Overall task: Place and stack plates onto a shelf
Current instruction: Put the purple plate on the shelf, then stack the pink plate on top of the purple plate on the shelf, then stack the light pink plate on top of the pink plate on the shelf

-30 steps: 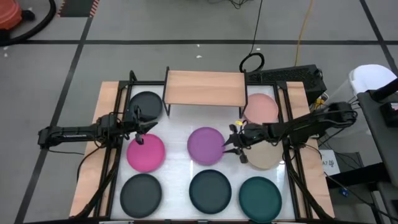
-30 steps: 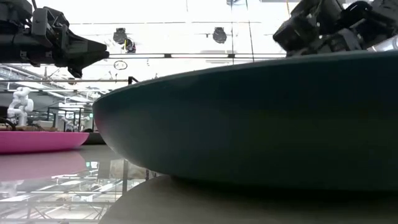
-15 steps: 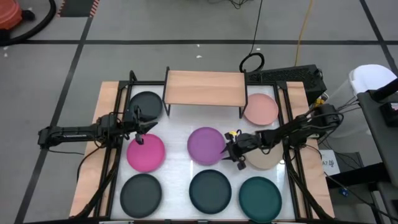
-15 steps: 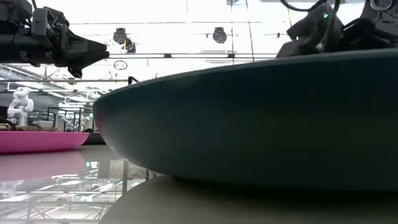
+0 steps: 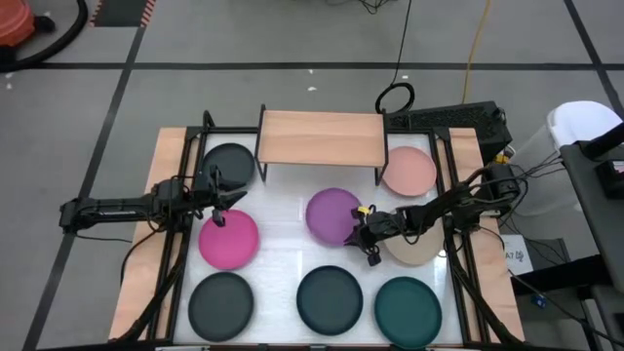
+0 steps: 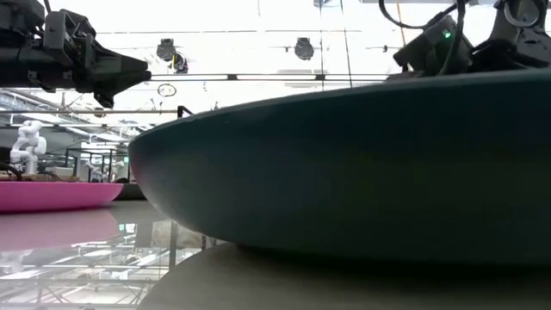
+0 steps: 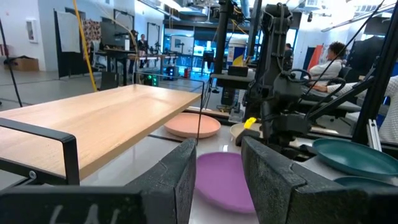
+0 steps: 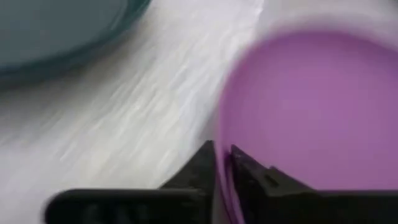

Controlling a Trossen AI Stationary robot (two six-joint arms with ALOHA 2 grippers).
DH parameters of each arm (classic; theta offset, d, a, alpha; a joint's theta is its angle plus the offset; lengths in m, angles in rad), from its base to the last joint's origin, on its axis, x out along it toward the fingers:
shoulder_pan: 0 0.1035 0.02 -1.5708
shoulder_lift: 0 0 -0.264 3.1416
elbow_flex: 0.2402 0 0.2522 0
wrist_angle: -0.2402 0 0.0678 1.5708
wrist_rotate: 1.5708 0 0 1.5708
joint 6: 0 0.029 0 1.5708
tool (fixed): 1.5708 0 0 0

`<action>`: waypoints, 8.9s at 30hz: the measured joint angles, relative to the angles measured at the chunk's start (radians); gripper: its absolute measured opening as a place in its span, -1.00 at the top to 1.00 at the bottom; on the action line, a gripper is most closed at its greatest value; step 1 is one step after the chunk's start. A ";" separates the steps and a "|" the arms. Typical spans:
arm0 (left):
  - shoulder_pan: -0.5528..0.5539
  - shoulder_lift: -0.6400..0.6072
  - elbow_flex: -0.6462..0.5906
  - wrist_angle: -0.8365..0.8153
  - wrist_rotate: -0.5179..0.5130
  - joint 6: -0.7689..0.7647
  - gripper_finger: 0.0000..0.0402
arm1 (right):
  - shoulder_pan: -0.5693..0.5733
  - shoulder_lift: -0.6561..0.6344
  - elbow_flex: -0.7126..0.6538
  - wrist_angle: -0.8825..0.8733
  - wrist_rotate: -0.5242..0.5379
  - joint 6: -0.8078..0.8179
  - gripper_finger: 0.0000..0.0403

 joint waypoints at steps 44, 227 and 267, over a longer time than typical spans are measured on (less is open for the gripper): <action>0.000 0.000 0.000 0.000 0.000 0.000 0.34 | -0.521 -0.308 0.406 -0.627 -0.015 -0.149 1.00; 0.361 1.370 1.718 -0.875 0.029 0.197 0.96 | -0.276 -0.871 -0.161 0.049 -0.142 0.187 0.31; 0.471 1.717 1.885 -0.897 0.179 0.114 0.24 | -0.277 -0.871 -0.161 0.034 -0.147 0.188 0.31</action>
